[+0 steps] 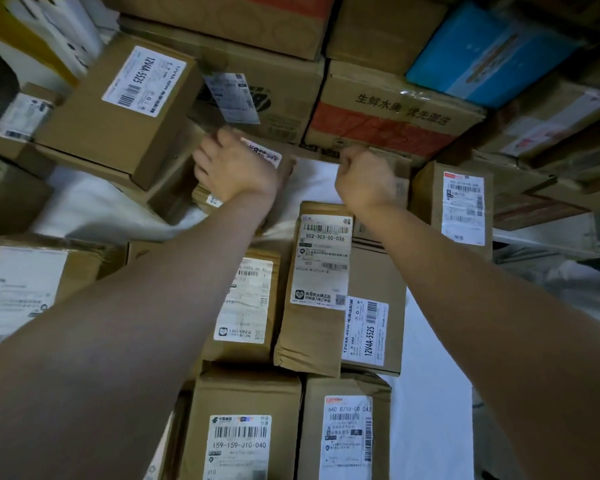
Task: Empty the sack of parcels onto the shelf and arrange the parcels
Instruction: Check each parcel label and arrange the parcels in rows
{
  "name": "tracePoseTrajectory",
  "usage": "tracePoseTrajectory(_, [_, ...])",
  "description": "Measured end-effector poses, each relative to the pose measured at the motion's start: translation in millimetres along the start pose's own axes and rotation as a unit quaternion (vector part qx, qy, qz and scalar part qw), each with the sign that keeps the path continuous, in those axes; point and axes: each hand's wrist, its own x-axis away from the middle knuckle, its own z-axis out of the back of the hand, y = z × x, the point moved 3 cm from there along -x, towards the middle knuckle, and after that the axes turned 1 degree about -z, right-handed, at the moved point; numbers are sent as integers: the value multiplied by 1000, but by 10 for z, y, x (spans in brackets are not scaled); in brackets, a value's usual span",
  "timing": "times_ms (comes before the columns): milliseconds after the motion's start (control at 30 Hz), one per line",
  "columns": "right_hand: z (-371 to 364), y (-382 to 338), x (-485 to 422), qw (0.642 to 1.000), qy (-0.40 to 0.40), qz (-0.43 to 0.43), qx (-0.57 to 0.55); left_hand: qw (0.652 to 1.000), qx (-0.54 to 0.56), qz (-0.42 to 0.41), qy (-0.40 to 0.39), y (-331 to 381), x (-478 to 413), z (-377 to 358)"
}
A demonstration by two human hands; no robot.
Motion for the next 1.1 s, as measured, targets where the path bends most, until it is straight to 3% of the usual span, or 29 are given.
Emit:
tracePoseTrajectory(133, [-256, -490, -184, 992, -99, 69, -49, 995, -42, 62, -66, -172, 3, 58])
tracePoseTrajectory(233, [-517, -647, -302, 980, -176, 75, -60, 980, 3, 179, -87, -294, 60, 42])
tracePoseTrajectory(300, [-600, -672, -324, 975, -192, 57, -97, 974, 41, 202, -98, -326, 68, 38])
tracePoseTrajectory(467, [-307, -496, -431, 974, 12, -15, -228, 988, 132, 39, -67, 14, -31, 133])
tracePoseTrajectory(533, [-151, -358, -451, 971, 49, -52, -230, 981, 184, -6, -68, 148, -85, 102])
tracePoseTrajectory(667, [28, -28, -313, 985, 35, -115, -125, 964, 231, -19, -131, 335, -106, -75])
tracePoseTrajectory(733, [55, 131, -247, 980, 37, -147, -131, 944, 286, 0, -165, 405, -98, -148])
tracePoseTrajectory(867, [35, 390, -192, 929, 23, -224, -293, 902, 366, 10, -227, 591, -67, -241])
tracePoseTrajectory(933, [-9, 443, -136, 913, -5, -208, -350, 878, 396, 13, -267, 708, -46, -236])
tracePoseTrajectory(1000, [-49, 488, -110, 915, -20, -184, -359, 880, 380, -7, -284, 788, -32, -264])
tracePoseTrajectory(1100, [-102, 571, -130, 891, -32, -216, -398, 911, 348, -32, -219, 823, -28, -278])
